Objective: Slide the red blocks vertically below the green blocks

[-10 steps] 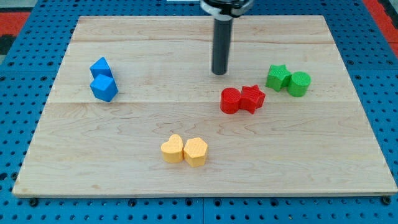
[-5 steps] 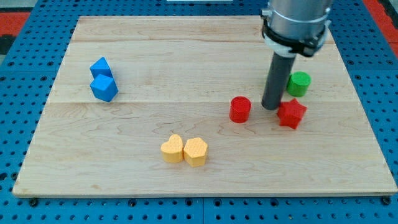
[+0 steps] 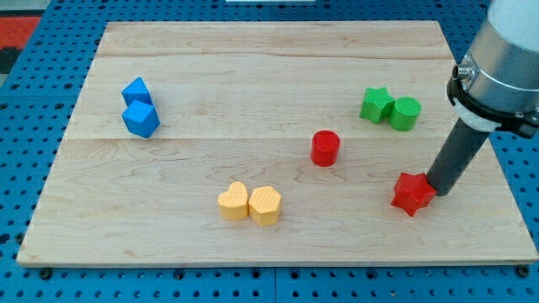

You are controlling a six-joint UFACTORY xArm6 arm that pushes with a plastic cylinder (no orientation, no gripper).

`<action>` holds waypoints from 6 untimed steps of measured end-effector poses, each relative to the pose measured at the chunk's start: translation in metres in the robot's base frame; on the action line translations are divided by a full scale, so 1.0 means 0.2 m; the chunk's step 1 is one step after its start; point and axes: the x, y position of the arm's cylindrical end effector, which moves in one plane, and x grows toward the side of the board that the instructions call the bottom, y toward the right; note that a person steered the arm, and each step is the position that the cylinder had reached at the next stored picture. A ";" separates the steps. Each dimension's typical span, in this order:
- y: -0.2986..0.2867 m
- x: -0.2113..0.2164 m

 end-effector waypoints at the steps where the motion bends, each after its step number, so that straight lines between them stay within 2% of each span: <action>1: -0.14 -0.16; 2: -0.55 -0.39; 3: -0.92 -0.43; 4: -0.92 -0.33; 5: -0.58 -0.13; 6: -0.37 -0.06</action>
